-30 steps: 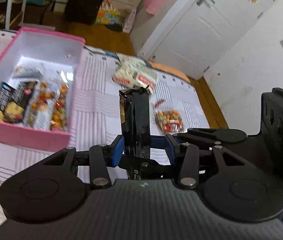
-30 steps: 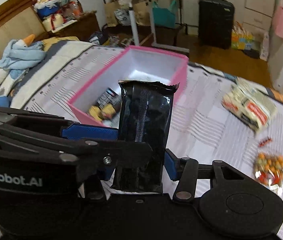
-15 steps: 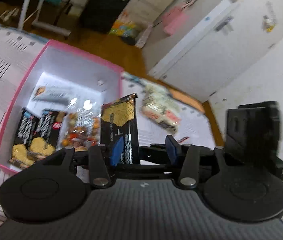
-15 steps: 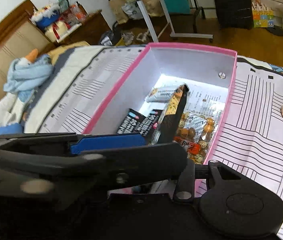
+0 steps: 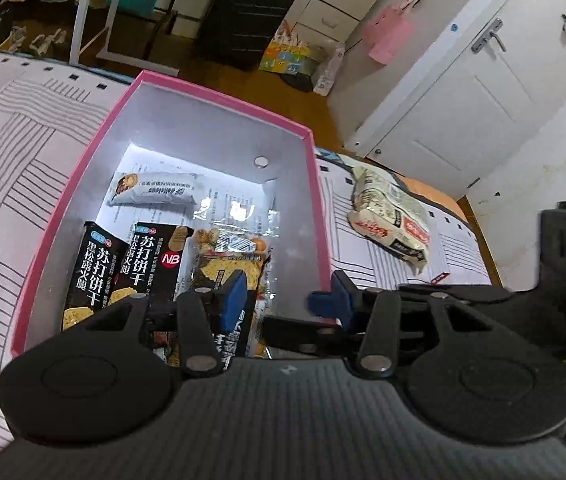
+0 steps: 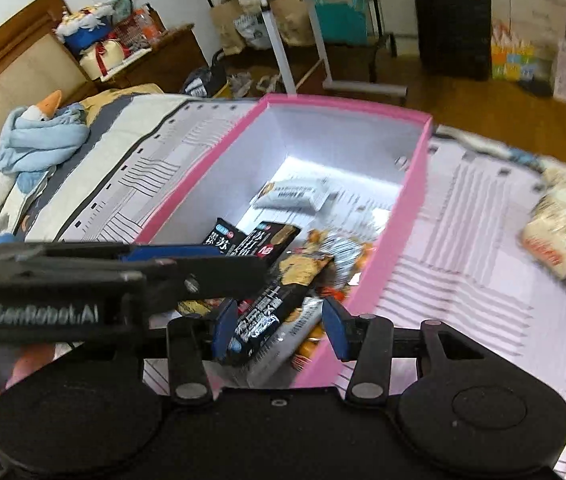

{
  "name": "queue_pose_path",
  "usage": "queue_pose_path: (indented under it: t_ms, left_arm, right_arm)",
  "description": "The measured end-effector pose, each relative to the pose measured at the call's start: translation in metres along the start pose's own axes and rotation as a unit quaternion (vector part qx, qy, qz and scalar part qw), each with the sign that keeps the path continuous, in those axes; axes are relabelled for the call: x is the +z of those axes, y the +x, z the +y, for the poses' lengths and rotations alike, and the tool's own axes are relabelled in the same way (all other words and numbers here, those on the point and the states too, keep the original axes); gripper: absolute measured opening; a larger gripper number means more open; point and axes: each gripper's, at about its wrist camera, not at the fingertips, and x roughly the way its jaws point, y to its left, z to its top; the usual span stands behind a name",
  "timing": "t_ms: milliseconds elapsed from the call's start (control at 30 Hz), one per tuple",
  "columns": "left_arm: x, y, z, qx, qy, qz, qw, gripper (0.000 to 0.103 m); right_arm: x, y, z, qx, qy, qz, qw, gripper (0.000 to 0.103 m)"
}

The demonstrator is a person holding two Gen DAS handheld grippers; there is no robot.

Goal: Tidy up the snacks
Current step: 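Lower the black bar into the pink box and open the left tool, then move the left tool to the peanut bag and grasp its top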

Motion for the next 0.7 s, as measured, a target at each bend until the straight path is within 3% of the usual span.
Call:
queue_pose_path:
  t_ms: [300,400,533,633,700]
  left_arm:
    - [-0.007,-0.061,-0.066,-0.002,0.086,-0.026,0.9959,0.052]
    - [-0.009,-0.071,-0.091,-0.002,0.109,-0.019,0.9939,0.055]
    - [-0.014,-0.073,-0.129,-0.019,0.131,-0.005,0.9912,0.057]
    - [-0.019,-0.065,-0.154,-0.032,0.142,0.004,0.9893,0.059]
    - [-0.024,-0.056,-0.168,-0.039,0.144,0.011,0.9888,0.060]
  right_arm:
    - [-0.036,-0.124,-0.029,-0.071,-0.029,-0.089,0.993,0.065]
    - [-0.047,-0.155,-0.044,-0.090,-0.031,-0.103,0.990,0.067]
    - [-0.061,-0.184,-0.070,-0.103,-0.019,-0.113,0.988,0.068]
    - [-0.071,-0.193,-0.089,-0.120,-0.023,-0.111,0.986,0.078]
    - [-0.075,-0.189,-0.102,-0.146,-0.020,-0.103,0.984,0.079]
